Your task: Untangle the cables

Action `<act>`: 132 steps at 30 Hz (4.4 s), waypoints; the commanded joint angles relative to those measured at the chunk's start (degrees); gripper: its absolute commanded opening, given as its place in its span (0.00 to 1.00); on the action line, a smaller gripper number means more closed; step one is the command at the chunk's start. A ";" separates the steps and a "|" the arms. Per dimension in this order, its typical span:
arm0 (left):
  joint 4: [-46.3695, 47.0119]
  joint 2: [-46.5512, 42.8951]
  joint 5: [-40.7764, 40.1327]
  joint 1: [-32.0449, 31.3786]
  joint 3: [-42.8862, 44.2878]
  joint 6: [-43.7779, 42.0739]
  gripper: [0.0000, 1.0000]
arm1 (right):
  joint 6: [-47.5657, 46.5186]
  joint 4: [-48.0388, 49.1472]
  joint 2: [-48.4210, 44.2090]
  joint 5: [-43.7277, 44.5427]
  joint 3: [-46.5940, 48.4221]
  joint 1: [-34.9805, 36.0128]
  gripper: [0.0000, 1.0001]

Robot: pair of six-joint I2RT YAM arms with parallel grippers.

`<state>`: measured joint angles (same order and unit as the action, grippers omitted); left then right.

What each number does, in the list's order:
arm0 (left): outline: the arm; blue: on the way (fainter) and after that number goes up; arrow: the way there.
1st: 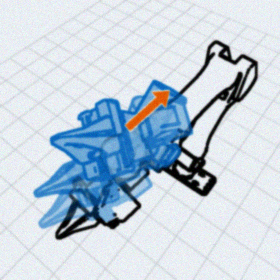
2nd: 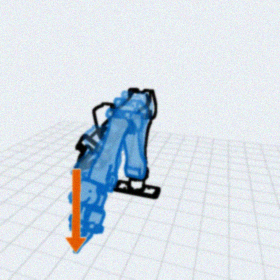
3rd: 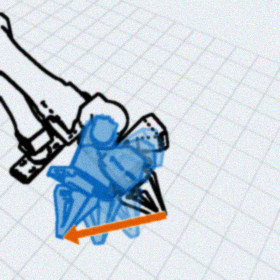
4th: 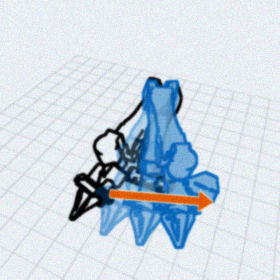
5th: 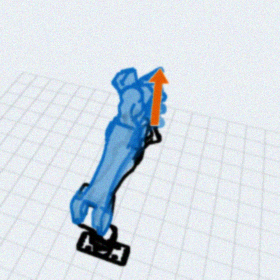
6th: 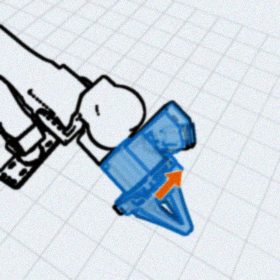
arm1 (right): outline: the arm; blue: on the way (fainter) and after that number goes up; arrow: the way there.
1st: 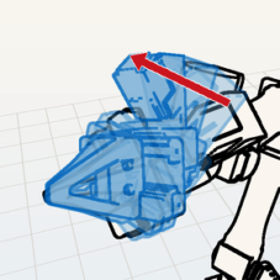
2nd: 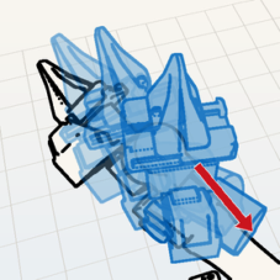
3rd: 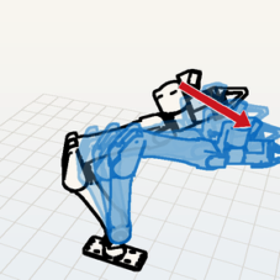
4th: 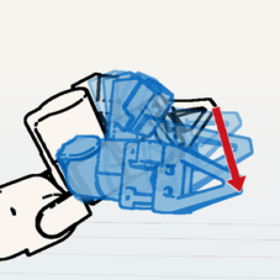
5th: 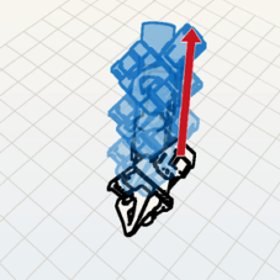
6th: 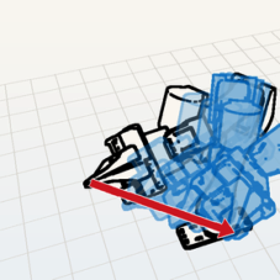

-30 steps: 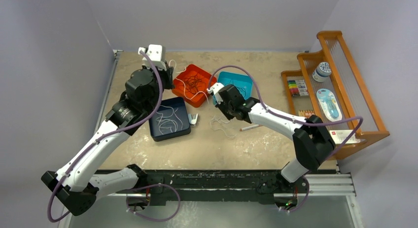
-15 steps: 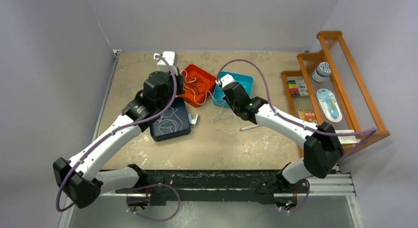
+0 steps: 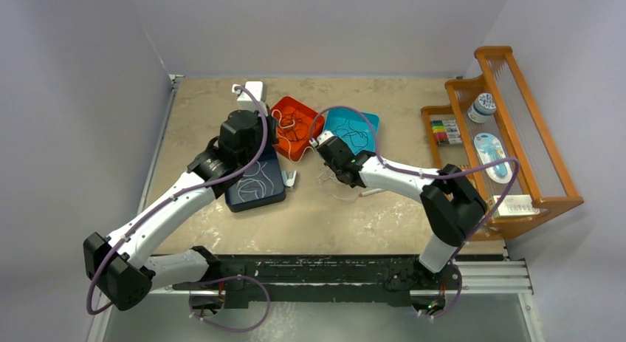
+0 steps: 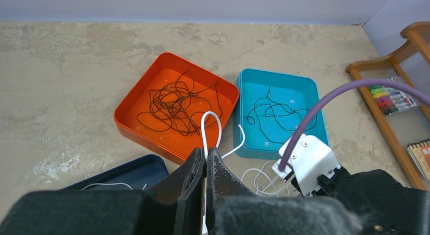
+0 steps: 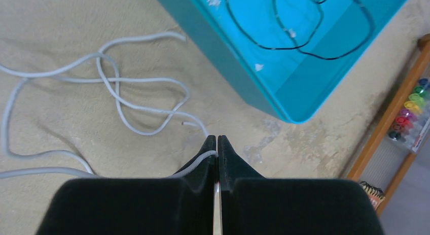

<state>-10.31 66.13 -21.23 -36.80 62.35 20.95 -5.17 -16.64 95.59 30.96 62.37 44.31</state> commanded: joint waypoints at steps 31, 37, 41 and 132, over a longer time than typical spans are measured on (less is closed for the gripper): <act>5.58 2.82 4.84 -0.05 -1.79 3.74 0.00 | 11.49 -19.48 0.75 26.32 7.82 0.69 0.00; 5.29 1.47 2.81 -0.12 -1.96 4.03 0.00 | 7.72 -14.24 -4.34 21.63 9.16 0.69 0.00; 3.12 0.88 0.16 -0.12 -2.24 4.94 0.00 | 4.01 -4.76 -10.37 7.30 8.10 0.69 0.00; -2.92 -7.64 -8.33 13.72 -16.06 14.82 0.44 | 9.14 29.33 7.07 -34.98 16.40 4.63 0.45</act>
<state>-16.58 60.69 -32.23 -23.31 42.33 39.42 2.13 9.52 107.77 -5.02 82.02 49.69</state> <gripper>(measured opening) 0.438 0.453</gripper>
